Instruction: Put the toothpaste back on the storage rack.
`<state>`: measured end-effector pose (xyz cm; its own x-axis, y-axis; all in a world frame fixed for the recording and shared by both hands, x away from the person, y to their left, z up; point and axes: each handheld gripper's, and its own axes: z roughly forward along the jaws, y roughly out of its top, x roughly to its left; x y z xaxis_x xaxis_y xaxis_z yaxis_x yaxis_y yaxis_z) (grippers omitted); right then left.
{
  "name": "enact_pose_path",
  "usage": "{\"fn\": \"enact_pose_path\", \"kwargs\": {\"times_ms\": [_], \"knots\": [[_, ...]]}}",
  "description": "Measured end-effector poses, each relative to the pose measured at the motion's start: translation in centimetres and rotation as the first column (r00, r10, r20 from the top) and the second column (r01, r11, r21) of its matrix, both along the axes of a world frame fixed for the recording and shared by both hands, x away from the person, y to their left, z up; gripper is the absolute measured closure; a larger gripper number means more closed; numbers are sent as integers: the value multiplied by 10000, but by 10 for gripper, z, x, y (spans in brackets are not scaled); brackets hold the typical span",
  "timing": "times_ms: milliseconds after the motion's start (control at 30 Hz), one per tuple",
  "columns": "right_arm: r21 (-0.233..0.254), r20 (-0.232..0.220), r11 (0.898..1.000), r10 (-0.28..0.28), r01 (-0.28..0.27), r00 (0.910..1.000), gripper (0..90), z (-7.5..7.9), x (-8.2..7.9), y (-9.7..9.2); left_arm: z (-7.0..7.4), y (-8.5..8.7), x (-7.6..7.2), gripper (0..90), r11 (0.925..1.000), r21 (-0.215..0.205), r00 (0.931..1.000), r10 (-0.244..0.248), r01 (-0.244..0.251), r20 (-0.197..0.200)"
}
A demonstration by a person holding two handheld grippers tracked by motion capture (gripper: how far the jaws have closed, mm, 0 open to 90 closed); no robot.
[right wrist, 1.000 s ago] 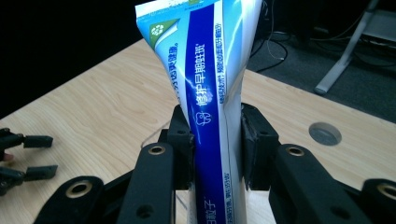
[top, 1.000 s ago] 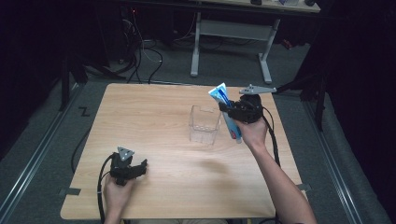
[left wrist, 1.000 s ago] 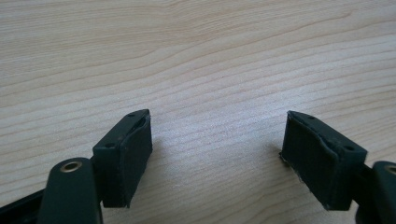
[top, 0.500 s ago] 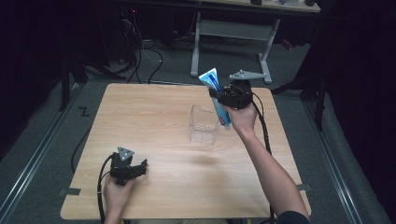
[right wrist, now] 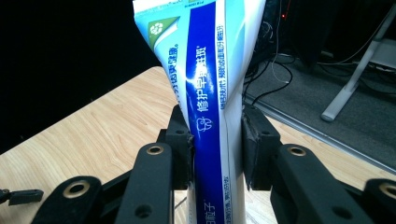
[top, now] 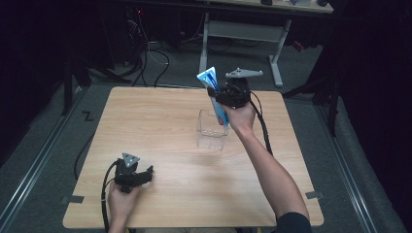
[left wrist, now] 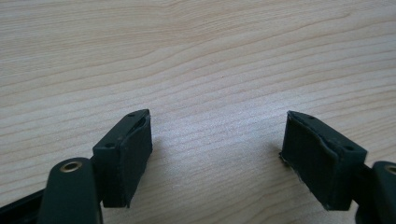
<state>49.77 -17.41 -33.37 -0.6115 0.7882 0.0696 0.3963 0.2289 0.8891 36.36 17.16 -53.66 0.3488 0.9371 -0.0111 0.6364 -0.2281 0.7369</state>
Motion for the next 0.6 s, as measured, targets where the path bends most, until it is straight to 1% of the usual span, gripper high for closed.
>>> {"fn": "enact_pose_path", "kwargs": {"times_ms": [200, 367, 600], "knots": [[-55, -35, 10000, -29, 29, 10000, 682, -5, 6, 6, 0, 0, 0, 247, 10000, 8, 10000, -8, 8, -8], [-172, -228, 9998, -119, 115, 9997, 681, -11, 11, 8, 0, 0, 0, 246, 10000, 8, 10000, -18, 18, -15], [-342, -416, 9994, -76, 62, 9991, 681, -20, 13, 11, 0, 0, 0, 246, 10000, 9, 10000, -7, 7, 0]]}}
